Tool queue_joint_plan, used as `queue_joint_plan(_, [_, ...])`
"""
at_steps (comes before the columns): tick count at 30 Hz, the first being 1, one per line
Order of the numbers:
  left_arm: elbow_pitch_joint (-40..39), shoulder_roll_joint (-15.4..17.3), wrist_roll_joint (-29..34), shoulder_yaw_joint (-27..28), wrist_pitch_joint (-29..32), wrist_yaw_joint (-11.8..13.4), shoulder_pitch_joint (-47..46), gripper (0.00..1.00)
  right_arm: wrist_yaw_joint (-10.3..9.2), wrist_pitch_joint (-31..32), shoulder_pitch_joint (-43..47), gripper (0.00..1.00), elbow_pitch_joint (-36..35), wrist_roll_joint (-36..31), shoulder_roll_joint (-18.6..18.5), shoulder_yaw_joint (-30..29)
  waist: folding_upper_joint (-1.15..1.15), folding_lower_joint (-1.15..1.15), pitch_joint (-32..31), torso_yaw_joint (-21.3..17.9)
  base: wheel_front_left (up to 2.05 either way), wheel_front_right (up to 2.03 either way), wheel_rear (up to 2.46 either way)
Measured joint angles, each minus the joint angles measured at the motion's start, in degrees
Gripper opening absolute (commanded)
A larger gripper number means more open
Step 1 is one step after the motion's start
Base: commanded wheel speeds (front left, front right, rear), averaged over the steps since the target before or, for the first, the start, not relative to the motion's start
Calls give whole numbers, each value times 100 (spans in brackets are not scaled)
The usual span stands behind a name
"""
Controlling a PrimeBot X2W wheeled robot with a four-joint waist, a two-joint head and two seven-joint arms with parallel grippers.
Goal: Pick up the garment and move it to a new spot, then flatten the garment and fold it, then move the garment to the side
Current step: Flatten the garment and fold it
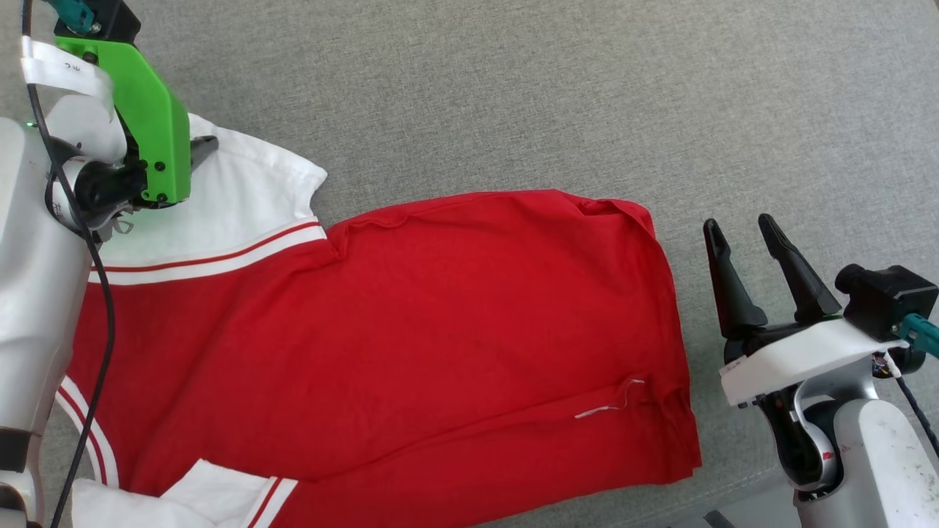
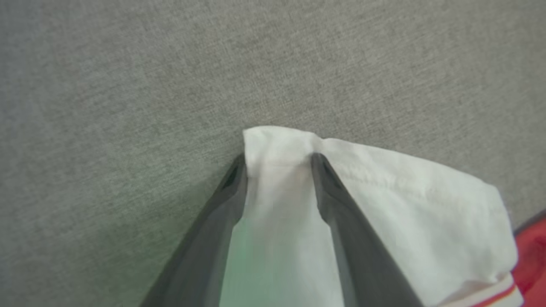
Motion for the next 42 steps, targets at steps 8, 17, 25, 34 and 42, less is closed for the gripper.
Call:
queue_joint_plan(8, [86, -152, -8, -101, -343, -24, 7, 0, 0, 532, -264, 100, 313, 452, -289, 121, 0, 0, -73, 104, 0, 0, 0])
queue_joint_plan(17, [-145, -194, -3, -231, -988, -92, 21, 0, 0, 2106, -873, 100, 388, 1141, -1338, 867, 0, 0, -253, 492, 0, 0, 0])
queue_joint_plan(25, [-801, -151, 22, -319, -1266, -108, 59, 0, 0, 3395, -1574, 100, 485, 1570, -2059, 1660, 0, 0, -361, 992, 0, 0, 0])
queue_joint_plan(34, [-1317, -187, 4, -341, -1363, 18, 439, 0, 0, 4273, -2175, 100, 1434, 2017, -2343, 2290, 0, 0, -332, 1473, 0, 0, 0])
queue_joint_plan(42, [-1471, -181, -125, -312, -1529, 71, 827, 0, 0, 4363, -2390, 0, 1848, 2398, -2374, 2308, 0, 0, -479, 1604, 0, 0, 0])
